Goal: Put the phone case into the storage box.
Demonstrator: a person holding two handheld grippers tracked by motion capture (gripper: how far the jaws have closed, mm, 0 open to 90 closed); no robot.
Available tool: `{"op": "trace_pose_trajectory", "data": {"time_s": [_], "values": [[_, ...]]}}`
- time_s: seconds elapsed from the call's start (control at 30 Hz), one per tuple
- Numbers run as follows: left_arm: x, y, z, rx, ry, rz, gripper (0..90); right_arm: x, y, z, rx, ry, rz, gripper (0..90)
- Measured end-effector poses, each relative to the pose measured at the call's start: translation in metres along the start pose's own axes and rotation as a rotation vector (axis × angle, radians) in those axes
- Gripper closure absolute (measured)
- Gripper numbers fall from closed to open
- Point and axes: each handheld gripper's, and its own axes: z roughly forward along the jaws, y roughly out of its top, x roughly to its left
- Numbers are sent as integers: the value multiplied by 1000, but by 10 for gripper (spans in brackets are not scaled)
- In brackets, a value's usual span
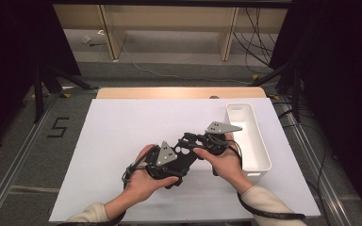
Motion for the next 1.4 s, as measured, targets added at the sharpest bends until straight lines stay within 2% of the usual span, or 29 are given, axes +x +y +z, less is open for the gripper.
{"op": "trace_pose_trajectory", "data": {"time_s": [0.2,0.47,0.73,0.9,0.93,0.97,1.03,1.13,1.23,1.4], "values": [[-1,0,0,3,5,5,146,0,2,-1,-1,1,38,658],[-1,-1,1,8,6,15,143,2,4,-2,4,12,59,695],[-3,-1,2,-5,23,35,138,3,6,-4,-20,31,124,745],[-1,-1,1,-22,45,68,133,3,8,-6,-45,50,173,775],[0,-1,1,-23,28,54,183,4,9,-7,-45,59,169,780],[1,-1,1,-25,16,40,160,5,10,-8,-40,30,124,780],[3,-1,1,-35,14,53,155,4,12,-10,-52,42,126,780],[4,0,-1,-50,-7,39,154,3,16,-13,-50,27,96,780],[5,0,-3,-70,-20,27,153,1,18,-16,-47,36,91,780],[8,-2,-5,-78,-61,-2,153,2,24,-20,-30,47,41,780]]}}
